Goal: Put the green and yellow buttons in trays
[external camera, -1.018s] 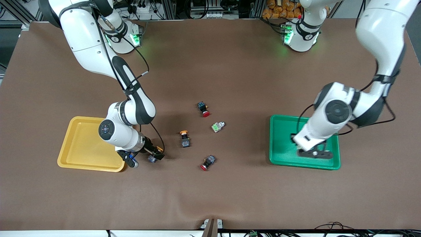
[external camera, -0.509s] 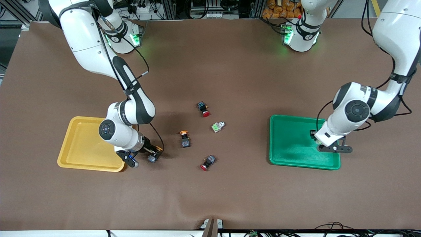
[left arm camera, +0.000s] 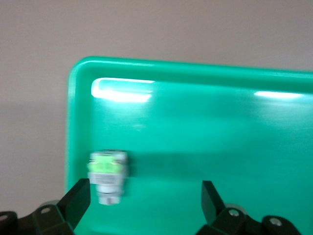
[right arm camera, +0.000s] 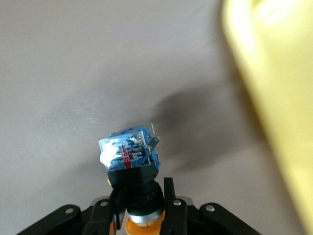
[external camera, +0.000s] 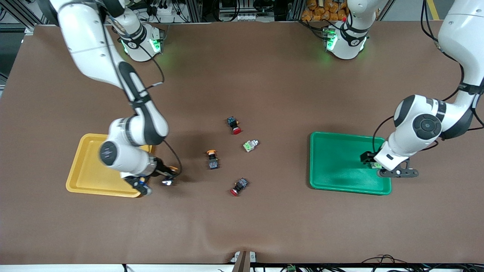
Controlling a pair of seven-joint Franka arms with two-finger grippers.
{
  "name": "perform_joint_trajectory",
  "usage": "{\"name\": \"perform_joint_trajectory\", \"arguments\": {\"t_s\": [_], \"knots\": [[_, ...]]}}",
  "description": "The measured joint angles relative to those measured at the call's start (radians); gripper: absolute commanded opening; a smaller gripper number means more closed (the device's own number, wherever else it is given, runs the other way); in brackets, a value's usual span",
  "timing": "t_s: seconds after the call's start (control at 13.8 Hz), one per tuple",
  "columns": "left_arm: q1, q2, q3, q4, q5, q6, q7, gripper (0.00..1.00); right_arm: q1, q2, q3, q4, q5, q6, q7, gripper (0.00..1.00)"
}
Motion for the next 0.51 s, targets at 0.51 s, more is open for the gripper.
{"name": "perform_joint_trajectory", "arguments": {"t_s": [0.51], "knots": [[-0.385,0.071,-0.073,0.081,-0.058,-0.001,-0.645,1.0,-0.242,-0.135,-0.006,0.067,-0.092,-0.408,-0.378,0.0]]}}
